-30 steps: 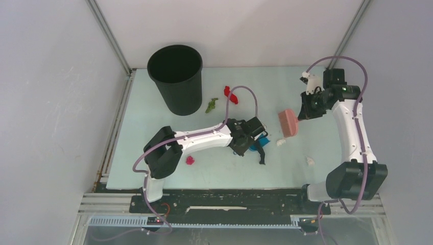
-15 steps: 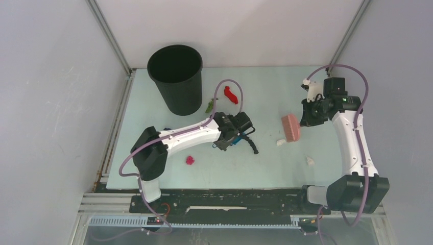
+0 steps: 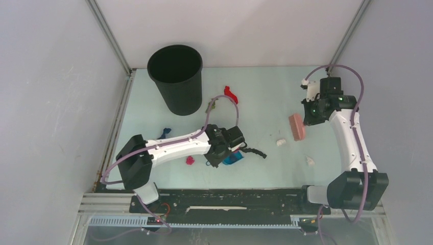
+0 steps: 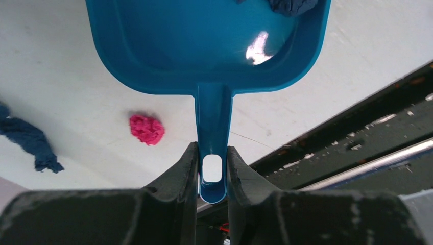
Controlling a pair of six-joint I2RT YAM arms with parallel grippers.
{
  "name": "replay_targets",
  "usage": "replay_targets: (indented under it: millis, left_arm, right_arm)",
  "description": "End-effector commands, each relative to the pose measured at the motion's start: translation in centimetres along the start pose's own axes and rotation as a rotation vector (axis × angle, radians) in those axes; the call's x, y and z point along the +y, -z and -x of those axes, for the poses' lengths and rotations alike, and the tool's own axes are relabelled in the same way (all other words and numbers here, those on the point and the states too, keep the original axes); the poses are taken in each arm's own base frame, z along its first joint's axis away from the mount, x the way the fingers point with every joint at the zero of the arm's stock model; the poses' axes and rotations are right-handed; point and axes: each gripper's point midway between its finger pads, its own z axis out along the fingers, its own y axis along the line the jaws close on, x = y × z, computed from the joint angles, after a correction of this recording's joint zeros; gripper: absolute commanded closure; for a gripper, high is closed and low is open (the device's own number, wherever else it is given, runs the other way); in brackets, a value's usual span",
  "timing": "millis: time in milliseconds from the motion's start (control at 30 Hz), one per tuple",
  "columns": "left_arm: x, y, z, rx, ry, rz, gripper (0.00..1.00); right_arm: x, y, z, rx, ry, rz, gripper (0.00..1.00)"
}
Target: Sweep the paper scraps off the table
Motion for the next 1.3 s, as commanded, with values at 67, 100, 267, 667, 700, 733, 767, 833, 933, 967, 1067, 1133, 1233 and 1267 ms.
replay_targets:
  millis: [67,100,267,667,700,733,767,833,933,967,1067,1133,1233,1267]
  left_arm:
    - [-3.4,-0.9,1.2,0.002,-0.051,-0.14,0.99]
    - [-3.9,-1.1,1.6,-0.001,-0.053,-0.156,0.99]
    - [-6.0,-1.5,3.5,-0.01,-0.074,-0.246,0.99]
    - [-8.4,-2.2,7.9,-0.052,-0.087,-0.318,1.0]
    - [-8.6,-2.2,8.2,-0.055,-0.087,-0.322,1.0]
    - [-8.7,-2.3,8.3,-0.057,-0.086,-0.324,1.0]
    - [-8.8,-2.4,8.4,-0.059,-0.081,-0.323,1.0]
    - [-8.8,-2.4,8.6,-0.069,-0.073,-0.324,1.0]
    - [-8.8,-2.3,8.5,-0.085,-0.062,-0.322,1.0]
    - [-8.8,-2.2,8.4,-0.091,-0.053,-0.322,1.0]
    - [-8.6,-1.6,8.0,-0.121,-0.02,-0.325,1.0]
    - [-8.2,-1.2,7.3,-0.137,0.004,-0.315,1.0]
    - [-7.8,0.0,6.0,-0.161,0.038,-0.309,1.0]
    - [-7.7,0.1,5.5,-0.159,0.045,-0.308,1.0]
  right_arm:
    - [2.5,-2.8,-0.5,0.058,0.023,0.037,1.0]
    - [3.2,-3.1,-0.5,0.065,0.035,0.051,1.0]
    - [6.1,-4.4,-1.2,0.113,0.083,0.106,1.0]
    - [12.3,-2.6,-3.0,0.171,0.029,0.381,1.0]
    - [12.7,-2.4,-3.0,0.166,0.02,0.401,1.0]
    - [13.1,-2.1,-2.8,0.156,0.017,0.428,1.0]
    - [13.5,-1.8,-2.8,0.152,0.012,0.447,1.0]
    - [14.0,-1.4,-2.6,0.141,0.006,0.477,1.0]
    - [14.4,-0.7,-2.3,0.118,0.004,0.503,1.0]
    - [14.5,-0.5,-2.2,0.112,0.003,0.51,1.0]
    - [14.3,0.6,-1.6,0.084,-0.001,0.52,1.0]
    - [13.8,1.4,-0.9,0.057,-0.007,0.513,1.0]
    - [12.4,2.6,0.1,0.005,-0.014,0.478,1.0]
    - [12.0,2.9,0.3,-0.008,-0.01,0.457,1.0]
